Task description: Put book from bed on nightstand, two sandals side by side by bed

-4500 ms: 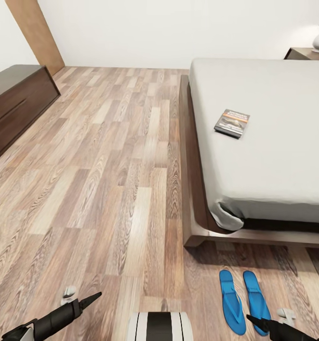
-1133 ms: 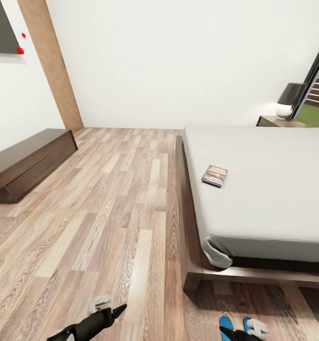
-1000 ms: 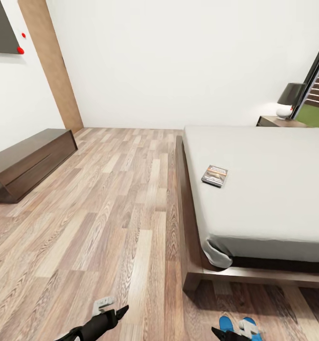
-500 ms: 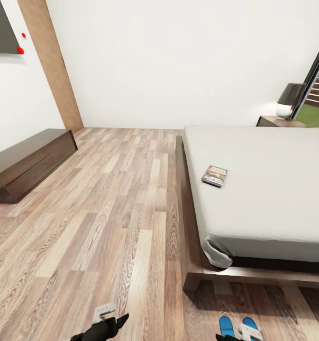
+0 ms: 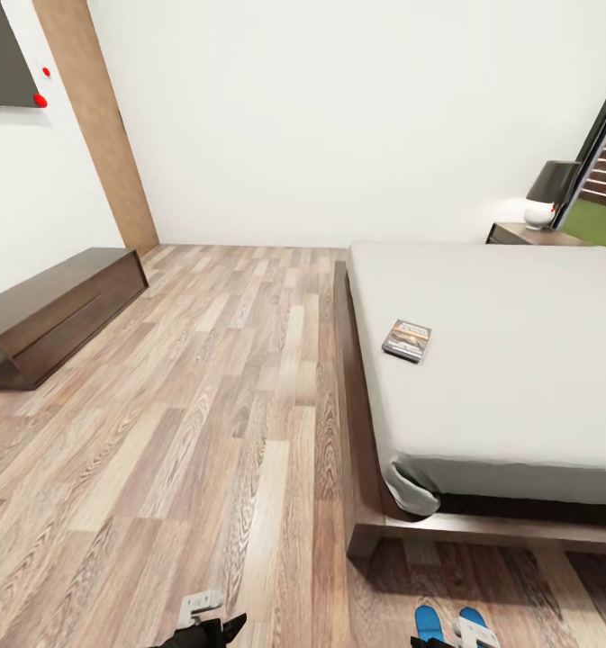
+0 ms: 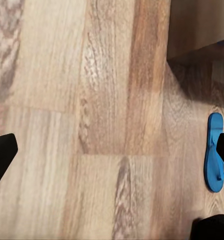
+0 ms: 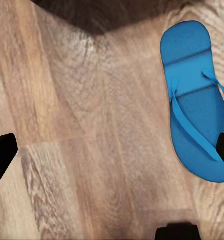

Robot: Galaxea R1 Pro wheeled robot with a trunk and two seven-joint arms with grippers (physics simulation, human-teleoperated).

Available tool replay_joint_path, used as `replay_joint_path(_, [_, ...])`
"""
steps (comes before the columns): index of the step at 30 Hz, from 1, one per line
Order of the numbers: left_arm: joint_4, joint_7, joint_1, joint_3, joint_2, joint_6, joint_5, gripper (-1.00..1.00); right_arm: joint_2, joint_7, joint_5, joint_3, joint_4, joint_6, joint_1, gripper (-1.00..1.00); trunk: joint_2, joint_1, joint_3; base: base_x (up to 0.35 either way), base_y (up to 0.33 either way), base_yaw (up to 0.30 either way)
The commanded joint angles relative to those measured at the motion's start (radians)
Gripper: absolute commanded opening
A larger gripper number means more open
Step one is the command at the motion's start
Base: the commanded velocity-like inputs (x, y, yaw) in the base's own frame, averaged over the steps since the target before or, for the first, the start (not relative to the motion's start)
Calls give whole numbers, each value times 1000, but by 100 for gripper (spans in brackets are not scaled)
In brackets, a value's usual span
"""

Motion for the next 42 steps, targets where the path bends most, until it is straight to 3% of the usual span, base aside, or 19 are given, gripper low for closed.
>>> replay_joint_path(1, [2, -6, -1, 7, 0, -2, -3, 100, 0, 4, -8, -2, 0, 1, 0, 100, 0, 0, -1, 0, 0, 55])
replay_joint_path(19, [5, -5, -1, 7, -11, -5, -3, 100, -5, 4, -8, -2, 0, 1, 0, 100, 0, 0, -1, 0, 0, 248])
replay_joint_path(42, [30, -4, -1, 7, -17, -73, -4, 100, -5, 3, -3, -2, 1, 1, 0, 100, 0, 0, -1, 0, 0, 276])
